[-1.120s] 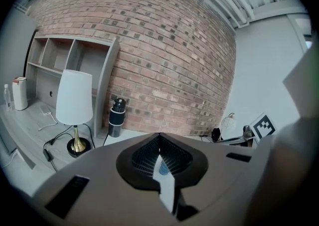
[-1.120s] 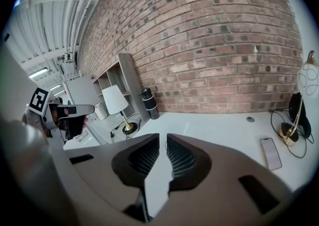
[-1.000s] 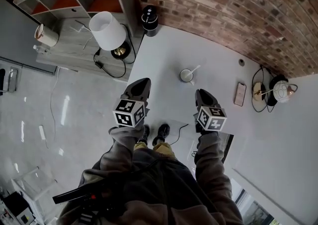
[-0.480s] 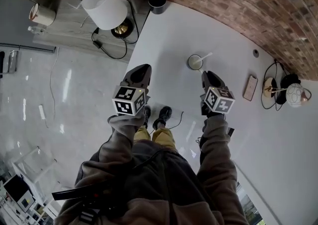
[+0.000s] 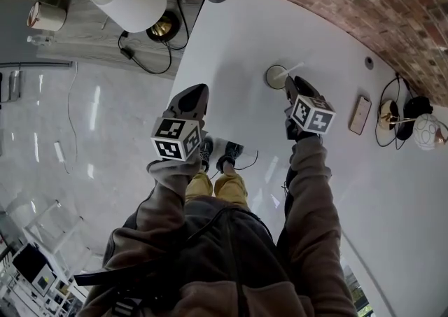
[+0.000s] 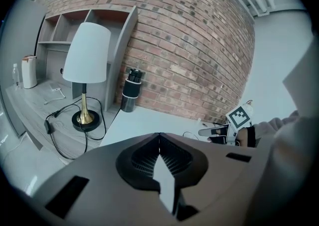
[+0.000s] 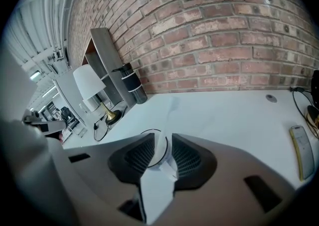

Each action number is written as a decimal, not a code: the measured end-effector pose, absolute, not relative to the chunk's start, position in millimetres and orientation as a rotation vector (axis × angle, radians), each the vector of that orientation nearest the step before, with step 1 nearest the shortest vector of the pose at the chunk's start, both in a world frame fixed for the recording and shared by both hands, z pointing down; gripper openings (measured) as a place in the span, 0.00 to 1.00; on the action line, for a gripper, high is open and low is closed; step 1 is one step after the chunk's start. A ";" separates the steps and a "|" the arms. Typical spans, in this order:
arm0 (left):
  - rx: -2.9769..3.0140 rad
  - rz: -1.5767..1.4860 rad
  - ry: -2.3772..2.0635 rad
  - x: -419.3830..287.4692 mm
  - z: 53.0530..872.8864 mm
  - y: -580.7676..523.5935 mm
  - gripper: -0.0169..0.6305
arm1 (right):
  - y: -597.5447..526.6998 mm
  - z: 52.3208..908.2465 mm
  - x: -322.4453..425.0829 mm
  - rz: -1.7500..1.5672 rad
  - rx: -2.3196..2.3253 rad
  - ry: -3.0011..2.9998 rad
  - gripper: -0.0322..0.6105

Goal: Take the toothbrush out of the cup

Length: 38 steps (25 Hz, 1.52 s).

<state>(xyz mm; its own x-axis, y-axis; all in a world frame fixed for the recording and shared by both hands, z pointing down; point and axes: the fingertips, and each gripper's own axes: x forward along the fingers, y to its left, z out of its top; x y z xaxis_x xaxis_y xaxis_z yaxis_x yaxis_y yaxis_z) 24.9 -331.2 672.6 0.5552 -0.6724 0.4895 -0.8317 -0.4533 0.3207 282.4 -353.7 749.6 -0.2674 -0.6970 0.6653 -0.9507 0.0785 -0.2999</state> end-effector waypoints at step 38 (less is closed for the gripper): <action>2.428 0.167 -1.192 36.7 562.0 -328.1 0.03 | -339.8 556.1 255.5 0.655 1.788 -2.253 0.12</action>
